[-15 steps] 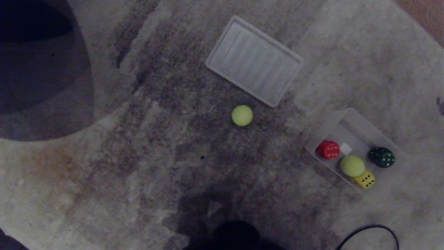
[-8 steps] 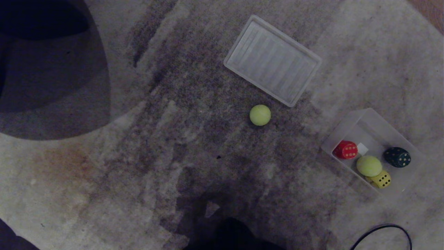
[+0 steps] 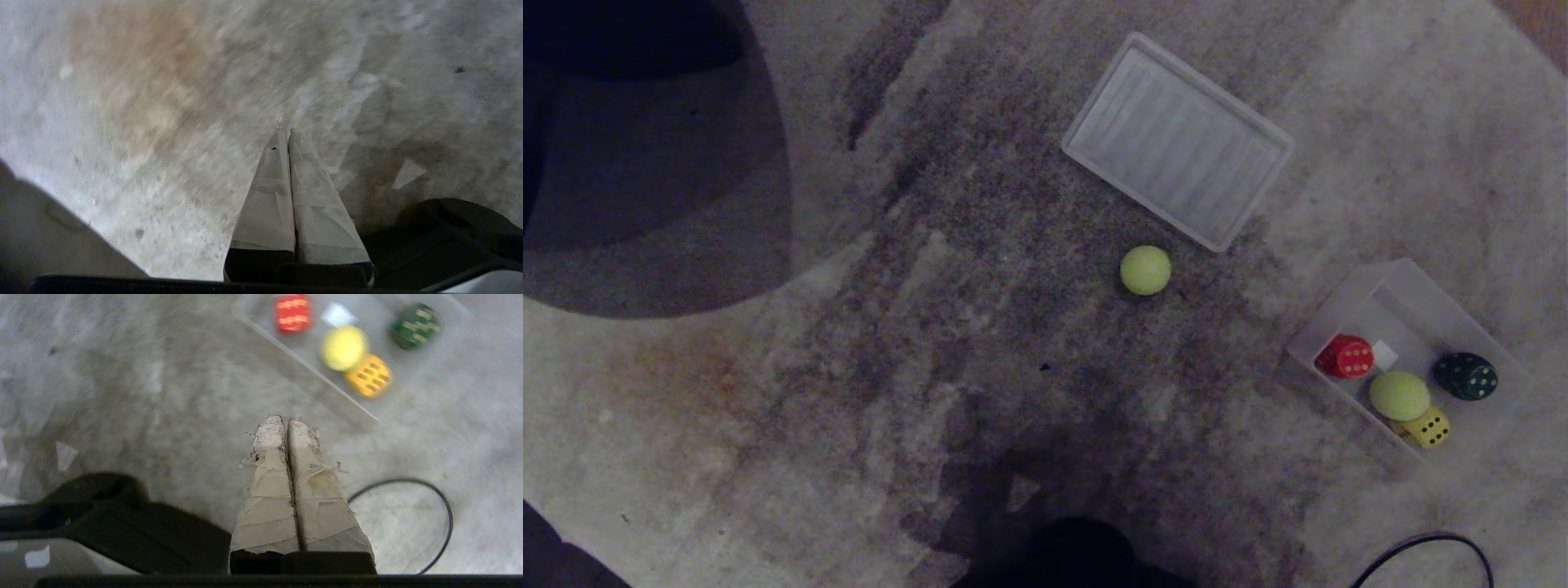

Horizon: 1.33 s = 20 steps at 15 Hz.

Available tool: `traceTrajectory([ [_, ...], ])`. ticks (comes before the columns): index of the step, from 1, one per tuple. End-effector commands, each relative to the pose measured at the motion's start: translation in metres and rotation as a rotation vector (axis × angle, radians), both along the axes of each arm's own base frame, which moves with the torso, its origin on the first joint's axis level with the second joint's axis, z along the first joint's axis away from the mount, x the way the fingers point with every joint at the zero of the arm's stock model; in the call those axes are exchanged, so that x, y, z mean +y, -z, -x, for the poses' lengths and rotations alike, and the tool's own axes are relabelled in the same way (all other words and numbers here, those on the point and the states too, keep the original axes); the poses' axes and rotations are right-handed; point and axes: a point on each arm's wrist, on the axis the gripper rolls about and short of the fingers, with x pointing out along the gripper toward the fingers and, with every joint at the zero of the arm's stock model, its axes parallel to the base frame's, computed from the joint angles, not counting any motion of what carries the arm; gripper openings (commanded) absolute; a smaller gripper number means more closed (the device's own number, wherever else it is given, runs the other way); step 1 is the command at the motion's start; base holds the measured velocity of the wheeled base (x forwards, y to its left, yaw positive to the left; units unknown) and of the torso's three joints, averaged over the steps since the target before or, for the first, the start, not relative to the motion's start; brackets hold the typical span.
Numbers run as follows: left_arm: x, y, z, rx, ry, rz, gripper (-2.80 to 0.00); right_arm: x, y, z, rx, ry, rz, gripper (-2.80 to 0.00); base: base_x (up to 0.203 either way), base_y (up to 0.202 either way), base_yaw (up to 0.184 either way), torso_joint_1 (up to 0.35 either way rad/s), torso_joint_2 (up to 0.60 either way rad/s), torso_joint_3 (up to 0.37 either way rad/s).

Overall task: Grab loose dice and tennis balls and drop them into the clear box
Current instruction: Pick up the ball on the floor

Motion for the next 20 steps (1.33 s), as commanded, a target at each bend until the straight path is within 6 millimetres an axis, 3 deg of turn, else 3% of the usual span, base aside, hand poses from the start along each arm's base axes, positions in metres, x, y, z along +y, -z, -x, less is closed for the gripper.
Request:
traceTrajectory([
  [1, 0.0000, 0.0004, -0.0002, 0.003, -0.001, -0.001, -2.80, 0.0000, 0.0005, -0.0002, 0.004, 0.000, -0.002, -2.80, 0.004, -0.004, 0.131, -0.002, 0.00, 0.002],
  [11, -0.0001, 0.0003, -0.0002, 0.002, 0.002, -0.002, -2.80, 0.0000, 0.0004, -0.0003, 0.001, 0.000, -0.002, -2.80, 0.001, -0.006, 0.153, 0.003, 0.00, 0.003],
  [20, 0.0000, 0.0003, -0.0002, 0.002, -0.001, -0.001, -2.80, 0.0000, 0.0004, -0.0003, 0.001, 0.000, -0.006, -2.80, 0.000, 0.000, 0.000, 0.000, 0.00, 0.000],
])
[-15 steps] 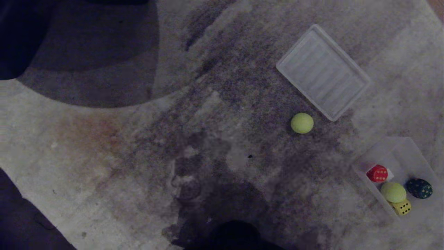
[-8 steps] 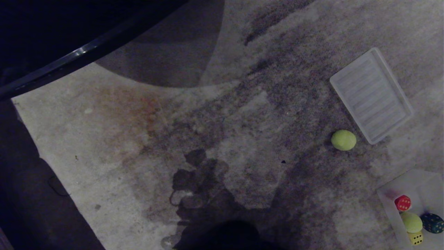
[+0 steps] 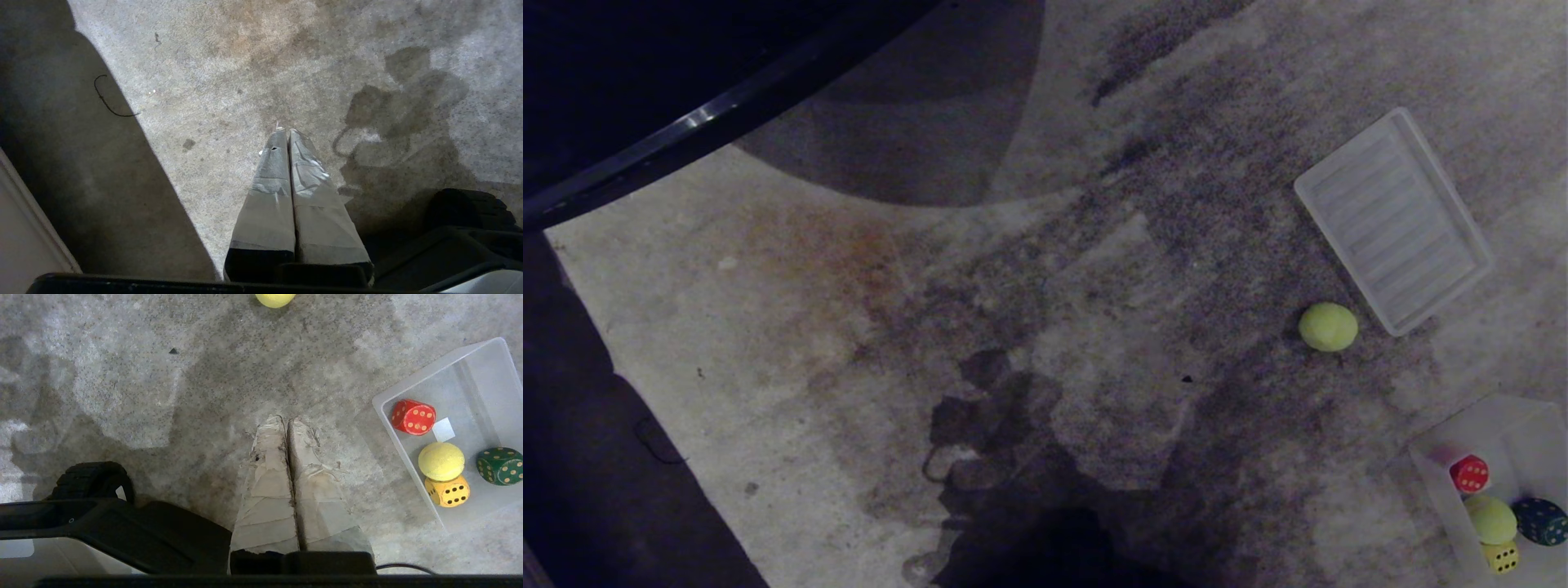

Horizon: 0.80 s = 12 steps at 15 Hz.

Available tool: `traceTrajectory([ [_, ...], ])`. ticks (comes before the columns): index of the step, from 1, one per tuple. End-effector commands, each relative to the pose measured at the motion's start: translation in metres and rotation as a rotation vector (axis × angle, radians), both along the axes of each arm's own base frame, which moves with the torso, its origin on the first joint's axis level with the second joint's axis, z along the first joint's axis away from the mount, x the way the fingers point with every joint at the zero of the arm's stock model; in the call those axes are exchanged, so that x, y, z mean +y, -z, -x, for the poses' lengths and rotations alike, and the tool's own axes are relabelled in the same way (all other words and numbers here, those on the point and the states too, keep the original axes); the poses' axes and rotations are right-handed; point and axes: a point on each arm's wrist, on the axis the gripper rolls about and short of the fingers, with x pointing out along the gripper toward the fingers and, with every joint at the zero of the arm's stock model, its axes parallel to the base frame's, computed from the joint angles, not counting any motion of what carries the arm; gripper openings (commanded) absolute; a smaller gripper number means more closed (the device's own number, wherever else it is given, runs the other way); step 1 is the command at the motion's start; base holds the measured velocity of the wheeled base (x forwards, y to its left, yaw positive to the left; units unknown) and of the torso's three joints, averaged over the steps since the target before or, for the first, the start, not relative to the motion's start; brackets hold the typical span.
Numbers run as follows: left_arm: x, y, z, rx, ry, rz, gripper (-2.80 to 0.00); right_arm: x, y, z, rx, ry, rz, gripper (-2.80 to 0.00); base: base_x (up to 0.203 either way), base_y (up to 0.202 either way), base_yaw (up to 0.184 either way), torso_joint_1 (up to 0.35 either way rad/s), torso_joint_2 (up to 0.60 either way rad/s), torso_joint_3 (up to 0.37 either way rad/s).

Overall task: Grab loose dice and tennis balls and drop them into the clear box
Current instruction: Pick up the ball on the floor

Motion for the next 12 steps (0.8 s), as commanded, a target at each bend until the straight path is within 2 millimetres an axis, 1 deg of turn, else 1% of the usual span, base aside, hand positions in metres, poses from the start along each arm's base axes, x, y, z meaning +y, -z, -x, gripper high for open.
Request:
traceTrajectory([
  [1, 0.0000, 0.0002, -0.0002, 0.001, -0.001, 0.001, -2.80, 0.0000, 0.0008, -0.0004, 0.004, 0.000, -0.003, -2.80, 0.000, 0.000, 0.000, 0.000, 0.00, 0.000],
  [7, 0.0000, 0.0005, -0.0002, 0.004, 0.002, -0.005, -2.80, 0.0000, 0.0006, -0.0003, 0.003, 0.000, -0.002, -2.80, 0.000, 0.000, 0.000, 0.004, 0.00, -0.159],
  [12, 0.0001, 0.0004, -0.0002, 0.002, -0.006, 0.016, -2.80, 0.0000, -0.0009, 0.0004, 0.028, 0.013, 0.004, -2.80, 0.000, 0.000, 0.000, 0.002, 0.00, -0.028],
])
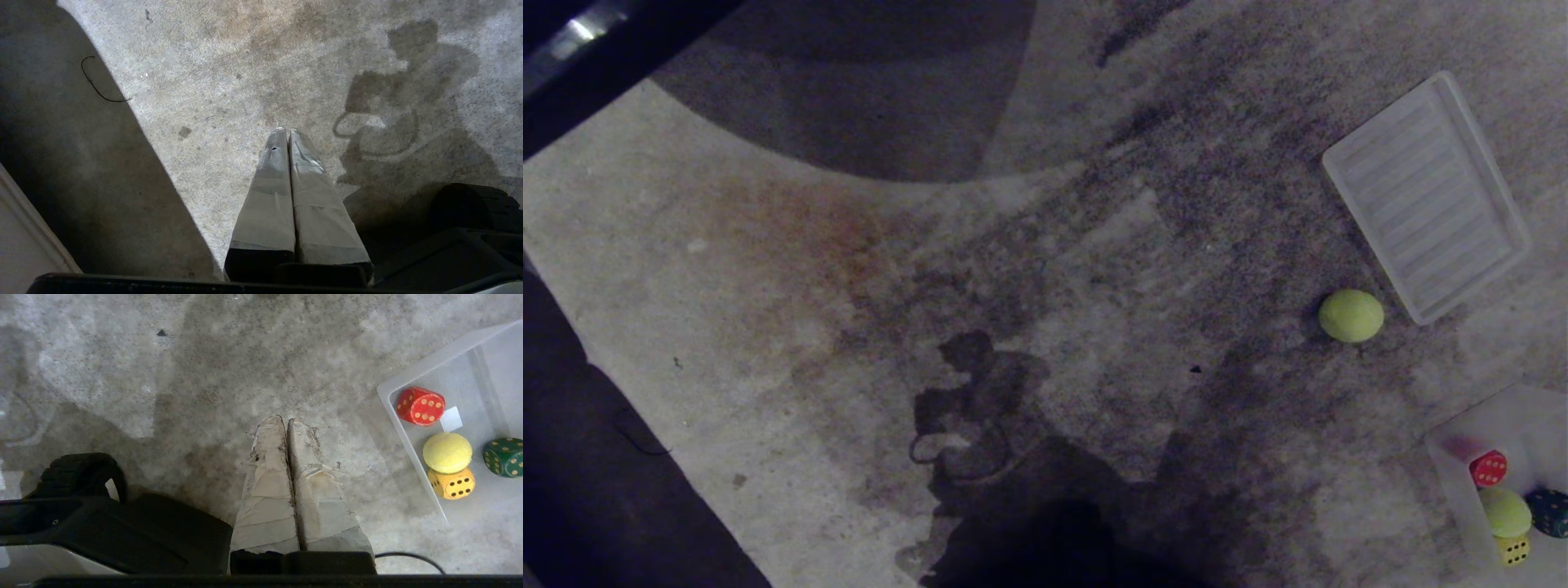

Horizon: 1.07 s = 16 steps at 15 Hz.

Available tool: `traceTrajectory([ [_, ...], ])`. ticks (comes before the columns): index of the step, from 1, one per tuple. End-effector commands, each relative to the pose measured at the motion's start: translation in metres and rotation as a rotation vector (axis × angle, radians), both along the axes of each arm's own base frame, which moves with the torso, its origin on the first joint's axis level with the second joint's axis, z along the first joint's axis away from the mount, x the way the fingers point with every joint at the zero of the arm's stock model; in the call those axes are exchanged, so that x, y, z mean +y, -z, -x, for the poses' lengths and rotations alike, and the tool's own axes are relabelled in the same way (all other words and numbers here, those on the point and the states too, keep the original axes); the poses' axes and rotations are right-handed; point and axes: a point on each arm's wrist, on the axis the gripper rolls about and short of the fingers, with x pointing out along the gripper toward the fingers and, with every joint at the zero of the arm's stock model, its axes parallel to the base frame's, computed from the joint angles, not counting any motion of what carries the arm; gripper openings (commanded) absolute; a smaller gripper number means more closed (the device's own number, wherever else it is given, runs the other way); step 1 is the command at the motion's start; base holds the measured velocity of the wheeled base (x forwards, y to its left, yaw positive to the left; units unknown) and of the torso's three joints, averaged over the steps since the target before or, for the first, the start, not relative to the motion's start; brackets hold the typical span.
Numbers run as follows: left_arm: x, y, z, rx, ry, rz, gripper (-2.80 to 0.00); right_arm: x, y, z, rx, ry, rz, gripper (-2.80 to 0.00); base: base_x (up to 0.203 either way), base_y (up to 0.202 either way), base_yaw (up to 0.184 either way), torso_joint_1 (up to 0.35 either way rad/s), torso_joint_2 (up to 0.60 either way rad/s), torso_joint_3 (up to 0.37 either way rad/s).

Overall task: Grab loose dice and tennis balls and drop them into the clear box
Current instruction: Pick up the ball on the floor

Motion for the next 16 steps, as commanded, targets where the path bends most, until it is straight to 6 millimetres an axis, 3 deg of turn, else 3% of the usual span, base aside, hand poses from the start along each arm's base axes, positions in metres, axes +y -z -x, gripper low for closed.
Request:
traceTrajectory([
  [1, 0.000, 0.000, 0.000, 0.003, -0.001, 0.001, -2.80, 0.000, -0.011, 0.003, 0.018, 0.006, -0.001, -2.80, 0.000, 0.000, 0.000, 0.000, 0.00, 0.000],
  [3, 0.000, 0.000, 0.000, 0.003, -0.001, 0.001, -2.80, 0.000, -0.031, 0.001, 0.117, 0.009, -0.009, -2.80, 0.000, 0.000, 0.000, 0.000, 0.00, 0.000],
  [5, 0.000, 0.000, 0.000, 0.003, -0.001, 0.001, -2.80, 0.000, -0.051, -0.015, 0.244, 0.014, -0.026, -2.80, 0.000, 0.000, 0.000, 0.000, 0.00, 0.000],
  [9, 0.000, 0.000, 0.000, 0.003, -0.001, 0.001, -2.80, 0.000, -0.078, -0.077, 0.413, 0.057, -0.082, -2.80, 0.000, 0.000, 0.000, 0.000, 0.00, 0.000],
  [12, 0.000, 0.000, 0.000, 0.003, -0.001, 0.001, -2.80, -0.001, -0.075, -0.133, 0.514, 0.114, -0.147, -2.80, 0.000, 0.000, 0.000, 0.000, 0.00, 0.000],
  [16, 0.000, 0.000, 0.000, 0.003, -0.001, 0.001, -2.80, -0.002, -0.050, -0.211, 0.552, 0.190, -0.198, -2.80, 0.000, 0.000, 0.000, 0.000, 0.00, 0.000],
])
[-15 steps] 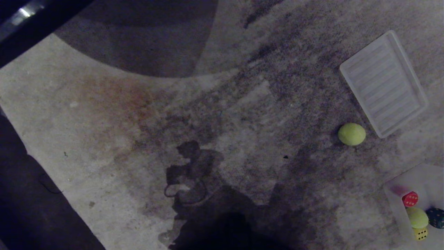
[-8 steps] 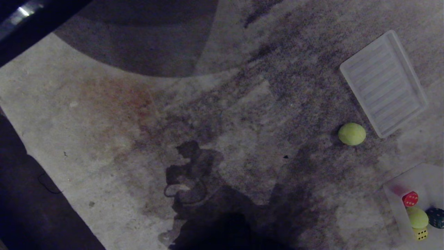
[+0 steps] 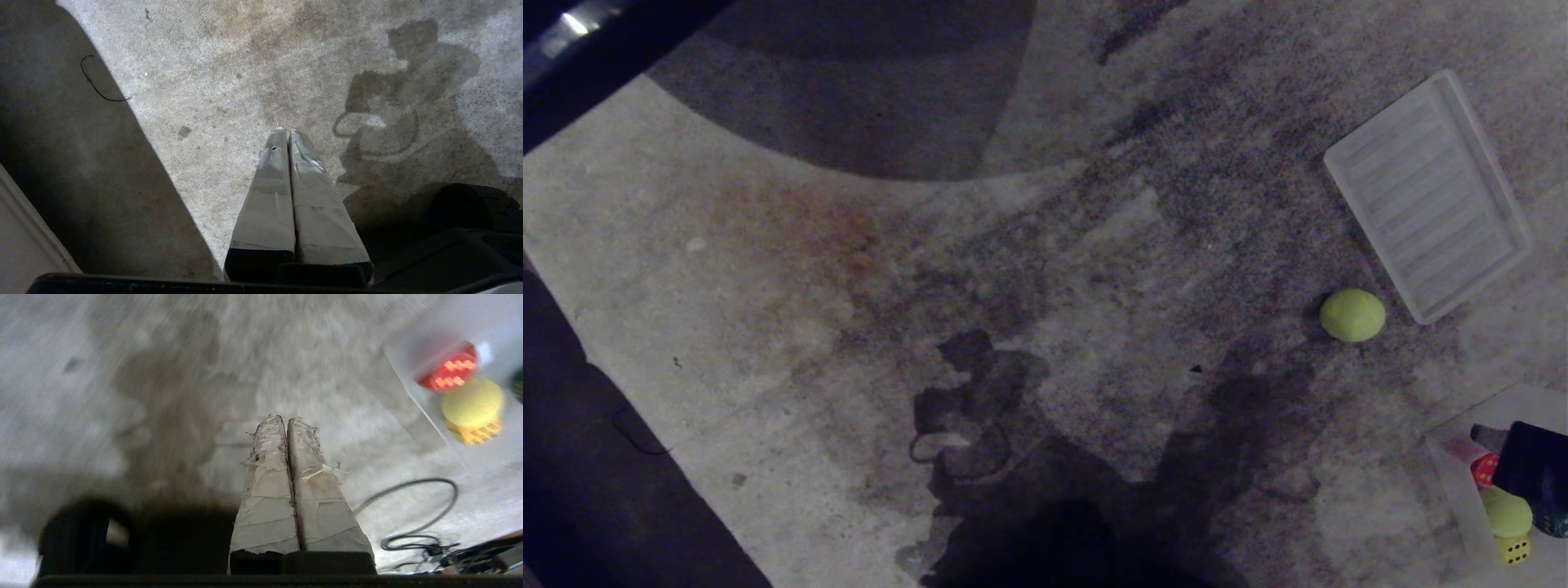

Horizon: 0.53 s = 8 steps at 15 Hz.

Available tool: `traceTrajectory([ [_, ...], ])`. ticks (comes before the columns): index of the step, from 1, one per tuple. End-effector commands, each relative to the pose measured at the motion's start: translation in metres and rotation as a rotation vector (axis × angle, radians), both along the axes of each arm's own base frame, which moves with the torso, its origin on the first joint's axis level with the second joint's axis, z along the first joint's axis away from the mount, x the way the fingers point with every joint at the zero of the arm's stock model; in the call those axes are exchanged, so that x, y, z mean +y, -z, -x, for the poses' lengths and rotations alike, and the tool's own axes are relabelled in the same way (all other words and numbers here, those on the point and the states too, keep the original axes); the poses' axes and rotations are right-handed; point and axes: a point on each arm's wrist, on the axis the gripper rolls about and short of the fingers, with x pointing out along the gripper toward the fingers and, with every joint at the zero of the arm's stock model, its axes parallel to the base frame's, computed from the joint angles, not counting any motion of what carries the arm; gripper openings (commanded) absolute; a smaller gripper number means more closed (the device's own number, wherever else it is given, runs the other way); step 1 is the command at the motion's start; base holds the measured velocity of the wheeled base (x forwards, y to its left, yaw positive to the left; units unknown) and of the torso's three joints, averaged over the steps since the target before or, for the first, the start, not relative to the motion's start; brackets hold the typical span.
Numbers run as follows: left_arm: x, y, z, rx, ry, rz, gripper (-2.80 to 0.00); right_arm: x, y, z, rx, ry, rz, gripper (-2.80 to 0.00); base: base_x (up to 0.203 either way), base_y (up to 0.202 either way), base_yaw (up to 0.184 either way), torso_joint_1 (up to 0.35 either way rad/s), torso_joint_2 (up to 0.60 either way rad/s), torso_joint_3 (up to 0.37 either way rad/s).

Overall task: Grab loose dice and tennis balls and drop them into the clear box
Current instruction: Pick up the ball on the floor

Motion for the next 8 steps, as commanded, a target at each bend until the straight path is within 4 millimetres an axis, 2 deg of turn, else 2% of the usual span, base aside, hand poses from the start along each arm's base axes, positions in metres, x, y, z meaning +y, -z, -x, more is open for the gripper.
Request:
traceTrajectory([
  [1, 0.000, 0.000, 0.000, 0.002, -0.001, 0.001, -2.80, 0.001, 0.032, -0.057, 0.104, 0.017, -0.009, -2.80, 0.000, 0.000, 0.000, 0.000, 0.00, 0.000],
  [2, 0.000, 0.000, 0.000, 0.002, -0.001, 0.001, -2.80, 0.001, 0.034, -0.068, 0.081, 0.024, -0.015, -2.80, 0.000, 0.000, 0.000, 0.000, 0.00, 0.000],
  [3, 0.000, 0.000, 0.000, 0.002, -0.001, 0.001, -2.80, 0.001, 0.033, -0.077, 0.046, 0.026, -0.024, 0.00, 0.000, 0.000, 0.000, 0.000, 0.00, 0.000],
  [6, 0.000, 0.000, 0.000, 0.002, -0.001, 0.001, -2.80, 0.002, 0.027, -0.093, -0.010, 0.008, -0.031, 0.00, 0.000, 0.000, 0.000, 0.000, 0.00, 0.000],
  [8, 0.000, 0.000, 0.000, 0.002, -0.001, 0.001, -2.80, 0.002, 0.022, -0.097, -0.032, 0.001, -0.018, 0.00, 0.000, 0.000, 0.000, 0.000, 0.00, 0.000],
])
